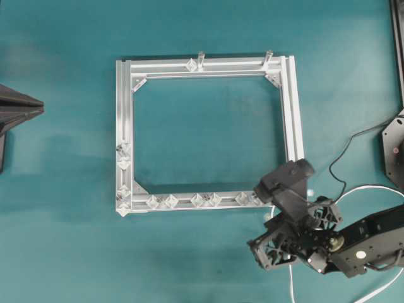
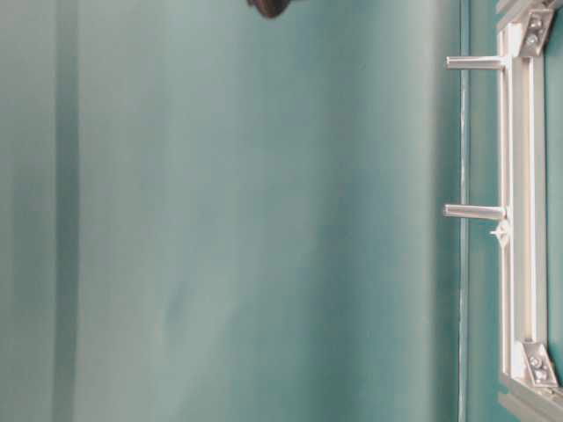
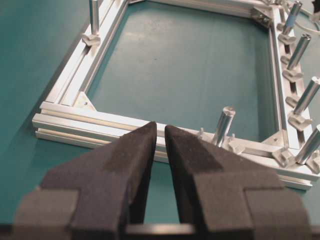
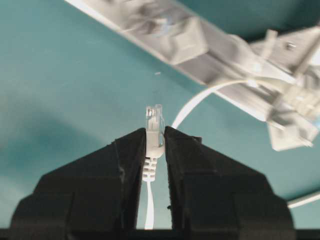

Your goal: Move the cable alternately left and right between 8 closely spaced pins so it hooks onto each one.

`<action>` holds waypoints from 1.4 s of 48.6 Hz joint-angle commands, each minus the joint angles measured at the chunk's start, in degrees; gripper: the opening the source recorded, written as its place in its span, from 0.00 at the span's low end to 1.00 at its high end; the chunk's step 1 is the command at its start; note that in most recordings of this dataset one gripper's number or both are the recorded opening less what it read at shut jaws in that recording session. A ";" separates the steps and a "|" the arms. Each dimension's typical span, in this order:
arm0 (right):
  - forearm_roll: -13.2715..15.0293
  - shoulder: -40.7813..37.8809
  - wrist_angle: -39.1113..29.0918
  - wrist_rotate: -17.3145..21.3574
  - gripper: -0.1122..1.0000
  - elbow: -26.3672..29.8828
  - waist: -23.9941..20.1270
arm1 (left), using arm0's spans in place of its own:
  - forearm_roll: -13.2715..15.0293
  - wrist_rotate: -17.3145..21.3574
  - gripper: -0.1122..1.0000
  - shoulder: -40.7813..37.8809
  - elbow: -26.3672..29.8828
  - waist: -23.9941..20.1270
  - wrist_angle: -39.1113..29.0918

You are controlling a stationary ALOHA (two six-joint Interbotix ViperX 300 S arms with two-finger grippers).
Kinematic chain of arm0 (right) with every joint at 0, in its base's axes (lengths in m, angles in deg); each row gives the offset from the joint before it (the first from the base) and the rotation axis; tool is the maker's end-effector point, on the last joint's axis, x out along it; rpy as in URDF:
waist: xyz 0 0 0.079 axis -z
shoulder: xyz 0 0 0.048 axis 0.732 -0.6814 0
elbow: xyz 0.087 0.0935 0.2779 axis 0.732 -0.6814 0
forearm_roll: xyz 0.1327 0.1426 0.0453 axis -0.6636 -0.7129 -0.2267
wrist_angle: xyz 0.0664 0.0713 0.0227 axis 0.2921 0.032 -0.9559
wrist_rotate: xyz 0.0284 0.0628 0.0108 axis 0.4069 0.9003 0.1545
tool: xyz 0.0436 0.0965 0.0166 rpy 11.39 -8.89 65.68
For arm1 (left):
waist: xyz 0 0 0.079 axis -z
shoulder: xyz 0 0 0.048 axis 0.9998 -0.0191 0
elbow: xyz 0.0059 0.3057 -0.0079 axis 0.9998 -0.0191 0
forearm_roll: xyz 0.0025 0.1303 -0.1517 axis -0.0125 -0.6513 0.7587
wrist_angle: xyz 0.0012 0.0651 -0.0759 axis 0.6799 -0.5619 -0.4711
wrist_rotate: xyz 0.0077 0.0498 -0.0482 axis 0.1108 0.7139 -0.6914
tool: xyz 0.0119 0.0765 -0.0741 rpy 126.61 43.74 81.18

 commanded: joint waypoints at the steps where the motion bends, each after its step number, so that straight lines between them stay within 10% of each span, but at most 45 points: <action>1: 1.23 1.76 -0.97 2.37 0.25 0.44 0.26 | -0.09 -0.35 0.29 -0.53 0.70 -0.26 0.26; 68: 4.92 1.93 -5.36 3.96 0.25 -0.79 5.27 | -0.09 -0.35 0.29 -0.44 0.70 -0.26 0.26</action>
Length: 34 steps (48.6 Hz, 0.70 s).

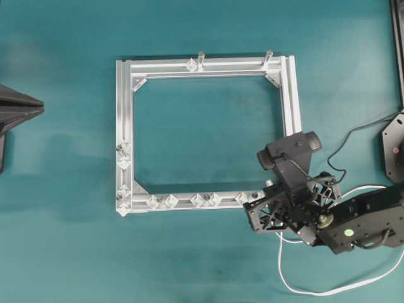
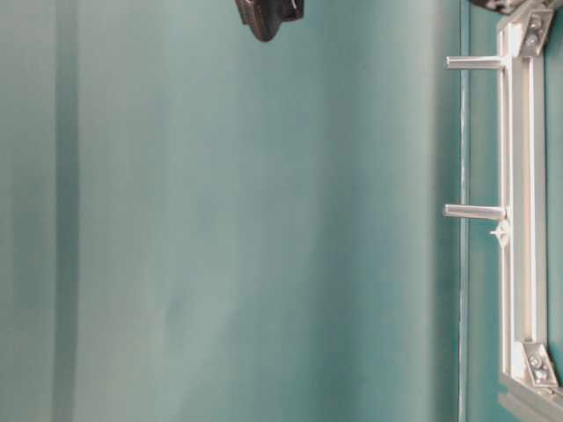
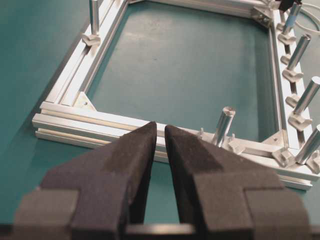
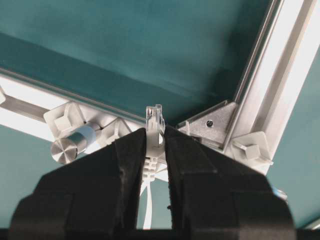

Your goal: Move the cable alternately left and right between 8 closely spaced pins so it hooks onto each one.

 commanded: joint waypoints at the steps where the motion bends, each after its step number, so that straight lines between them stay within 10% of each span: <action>1: 0.26 1.85 -0.18 0.00 0.25 0.53 0.09 | -0.09 -0.35 0.29 -0.53 0.62 -0.26 0.26; 34: 4.39 5.98 0.09 -0.79 0.25 -3.87 8.35 | -0.09 -0.35 0.29 -0.53 0.62 -0.18 0.26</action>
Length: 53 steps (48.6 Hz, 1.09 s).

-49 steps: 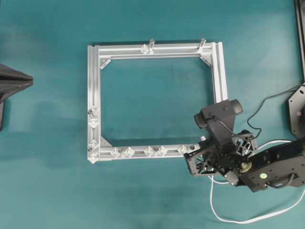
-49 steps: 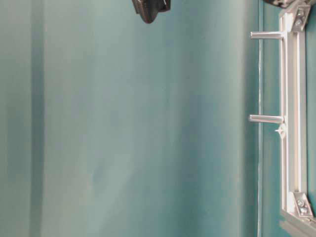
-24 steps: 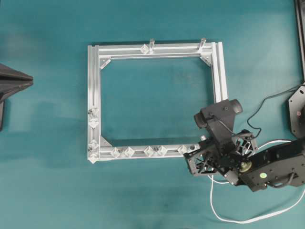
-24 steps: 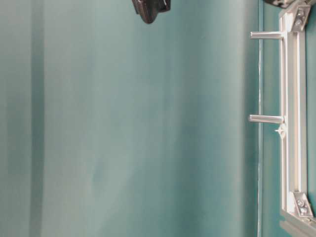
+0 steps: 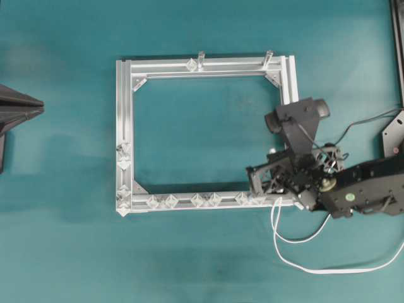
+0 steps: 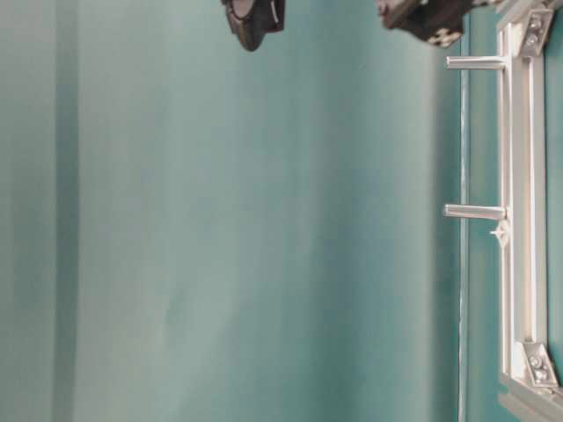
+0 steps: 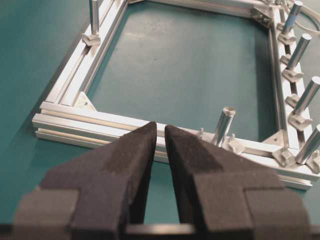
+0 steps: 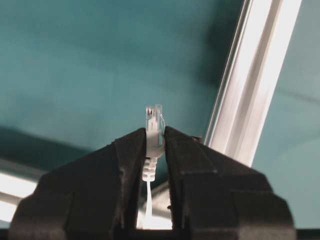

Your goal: Move the cable alternately left and right between 8 closely spaced pins so it hooks onto each one.

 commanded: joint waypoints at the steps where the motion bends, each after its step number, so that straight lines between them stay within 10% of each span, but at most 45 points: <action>1: 0.88 1.76 0.26 -0.09 0.25 0.18 1.14 | -0.09 -0.35 0.29 -0.53 0.70 -0.18 0.26; 36: 5.89 -1.05 10.37 -0.44 0.25 2.29 7.12 | -0.09 -0.35 0.29 -0.44 0.70 -0.18 0.26; 53: 5.89 -6.59 12.04 -6.86 0.25 9.67 8.61 | -0.09 -0.35 0.29 -0.53 0.70 -0.18 0.26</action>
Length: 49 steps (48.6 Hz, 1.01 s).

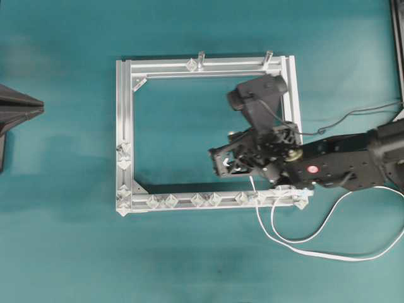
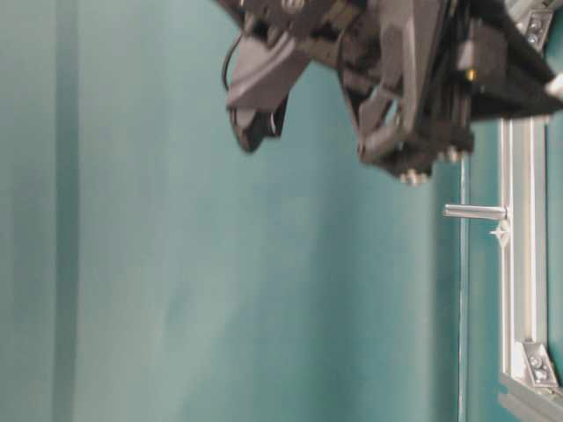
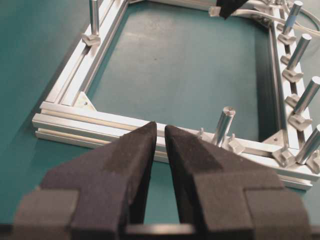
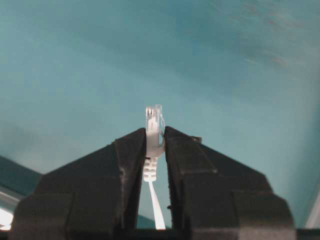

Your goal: Move the cable alternately left and right between 8 closely spaced pins so it hooks onto each one.

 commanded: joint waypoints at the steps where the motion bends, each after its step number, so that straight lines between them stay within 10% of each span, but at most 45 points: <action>1: 0.09 0.00 0.00 -0.53 0.25 2.55 0.26 | -0.09 -0.35 0.29 -0.44 0.70 -0.26 0.26; 24: -4.83 -0.70 -0.53 0.44 0.25 5.10 -2.90 | -0.09 -0.35 0.29 -0.44 0.70 -0.18 0.26; 49: -6.24 -1.14 -4.92 9.58 0.25 6.94 -9.49 | -0.09 -0.35 0.29 -0.44 0.70 -0.26 0.26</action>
